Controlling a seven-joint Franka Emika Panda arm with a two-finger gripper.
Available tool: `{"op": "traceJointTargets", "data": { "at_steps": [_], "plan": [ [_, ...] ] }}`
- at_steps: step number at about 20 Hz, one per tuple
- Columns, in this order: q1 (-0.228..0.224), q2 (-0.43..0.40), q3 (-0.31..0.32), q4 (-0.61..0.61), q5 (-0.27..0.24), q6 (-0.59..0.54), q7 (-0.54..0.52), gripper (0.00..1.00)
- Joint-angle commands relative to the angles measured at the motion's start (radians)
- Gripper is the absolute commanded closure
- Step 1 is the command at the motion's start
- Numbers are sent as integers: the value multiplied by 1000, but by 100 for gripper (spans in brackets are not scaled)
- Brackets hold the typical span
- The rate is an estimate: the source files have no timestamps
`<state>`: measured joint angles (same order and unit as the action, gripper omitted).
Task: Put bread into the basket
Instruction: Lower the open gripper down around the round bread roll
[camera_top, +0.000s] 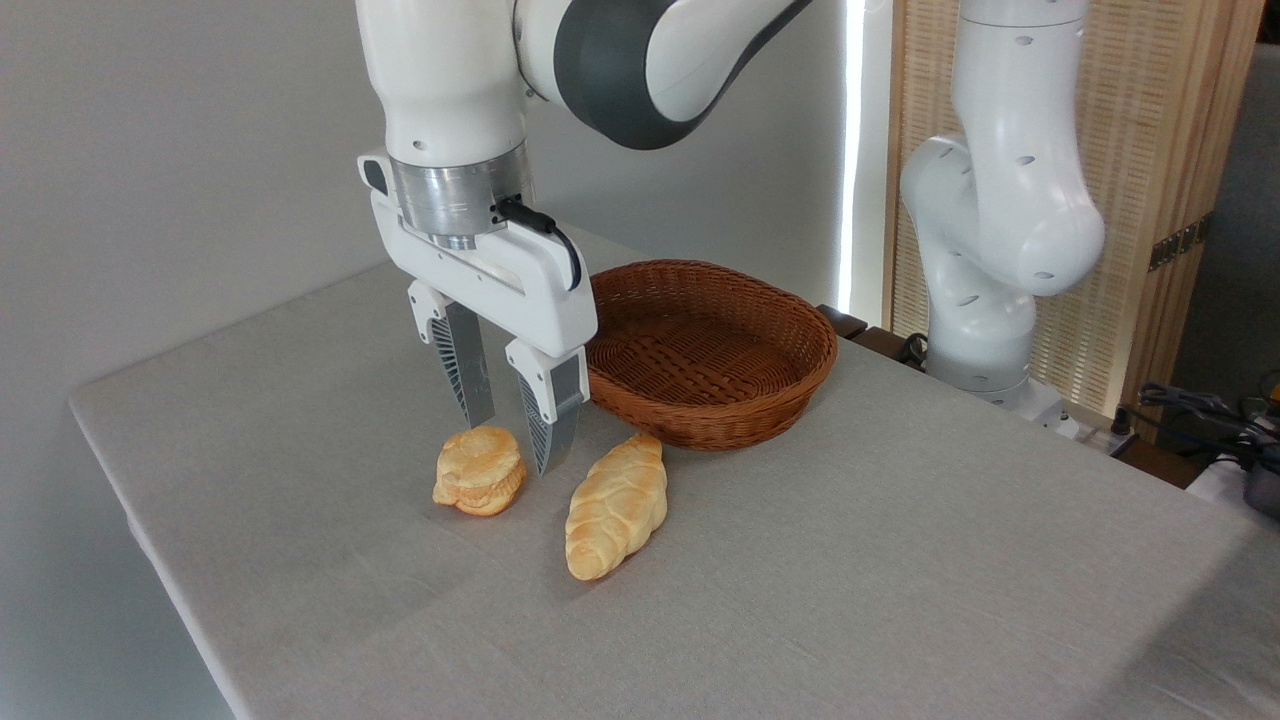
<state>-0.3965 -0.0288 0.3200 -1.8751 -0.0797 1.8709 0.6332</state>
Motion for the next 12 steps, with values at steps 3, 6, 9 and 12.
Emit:
{"op": "traceJointTargets", "data": {
  "at_steps": [3, 6, 9, 12],
  "plan": [
    [-41, 12, 2, 4, -17, 0, 25, 0],
    [-88, 21, 1, -10, -18, 33, 25, 0],
    [-125, 44, 1, -27, -21, 74, 26, 0],
    [-162, 63, 1, -62, -20, 132, 26, 0]
  ]
}}
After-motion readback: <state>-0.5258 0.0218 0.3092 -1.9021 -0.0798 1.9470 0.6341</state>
